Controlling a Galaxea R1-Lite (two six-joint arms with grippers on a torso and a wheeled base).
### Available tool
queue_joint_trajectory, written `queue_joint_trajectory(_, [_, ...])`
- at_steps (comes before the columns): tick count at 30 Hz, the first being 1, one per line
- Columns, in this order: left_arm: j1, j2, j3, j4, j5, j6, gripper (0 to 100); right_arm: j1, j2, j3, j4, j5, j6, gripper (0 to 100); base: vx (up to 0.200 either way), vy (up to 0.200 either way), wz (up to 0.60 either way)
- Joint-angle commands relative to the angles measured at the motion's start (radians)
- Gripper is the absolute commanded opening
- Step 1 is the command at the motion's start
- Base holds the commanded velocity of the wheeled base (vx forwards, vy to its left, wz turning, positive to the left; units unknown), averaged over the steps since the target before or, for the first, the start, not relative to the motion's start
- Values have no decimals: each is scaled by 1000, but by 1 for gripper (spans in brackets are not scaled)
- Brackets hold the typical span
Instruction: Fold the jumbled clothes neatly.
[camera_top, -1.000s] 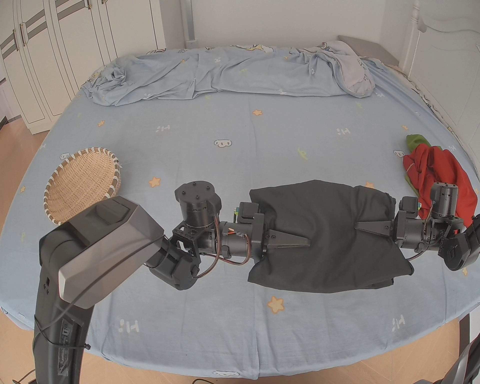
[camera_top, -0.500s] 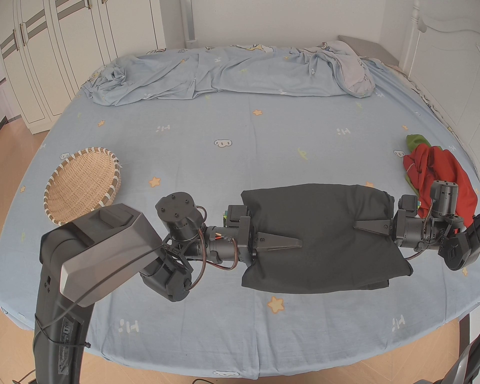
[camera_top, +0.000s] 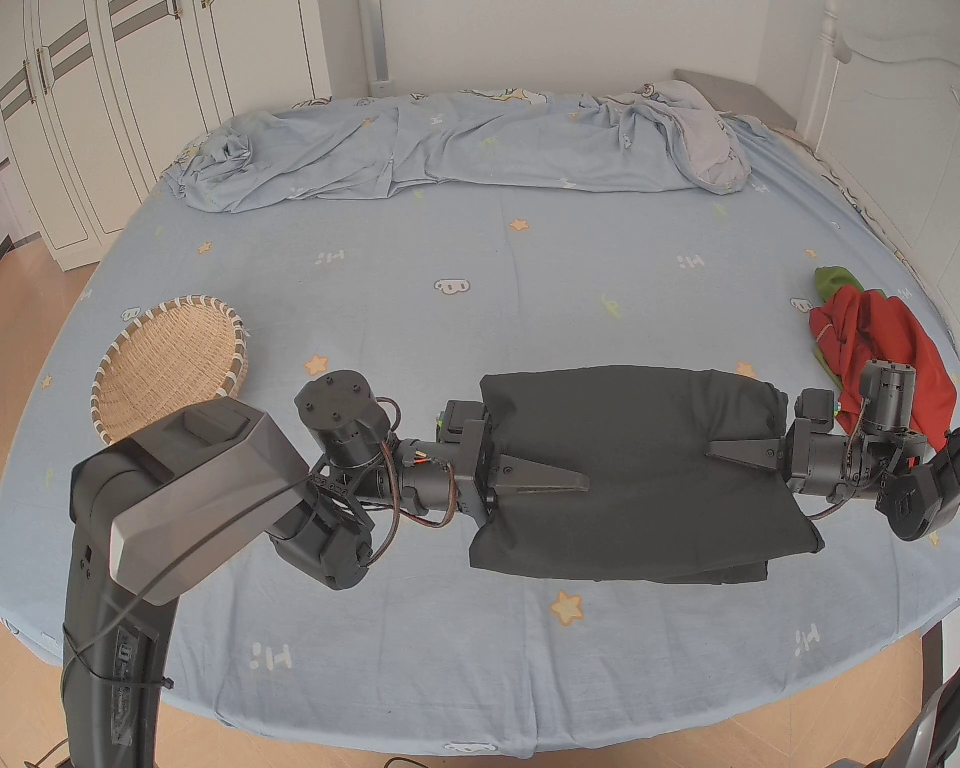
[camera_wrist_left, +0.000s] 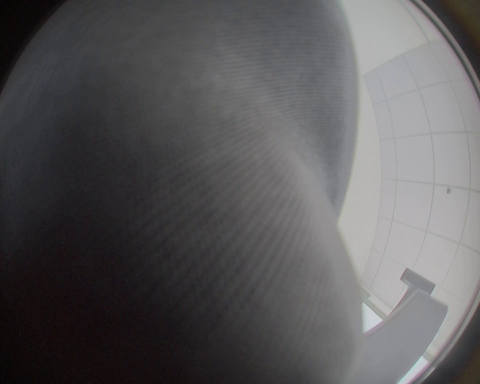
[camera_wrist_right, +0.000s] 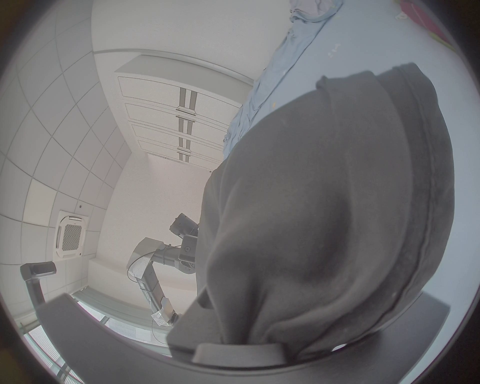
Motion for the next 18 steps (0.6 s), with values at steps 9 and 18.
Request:
queue_joint_trajectory(9, [23,-39,12,-18,2,-1,0,6,2,-1,0,-1,0,0,0,200,0])
queue_joint_trajectory(18, [52,-67,32,-18,2,1,0,27,7,-10,1,-2,1,0,0,200,0])
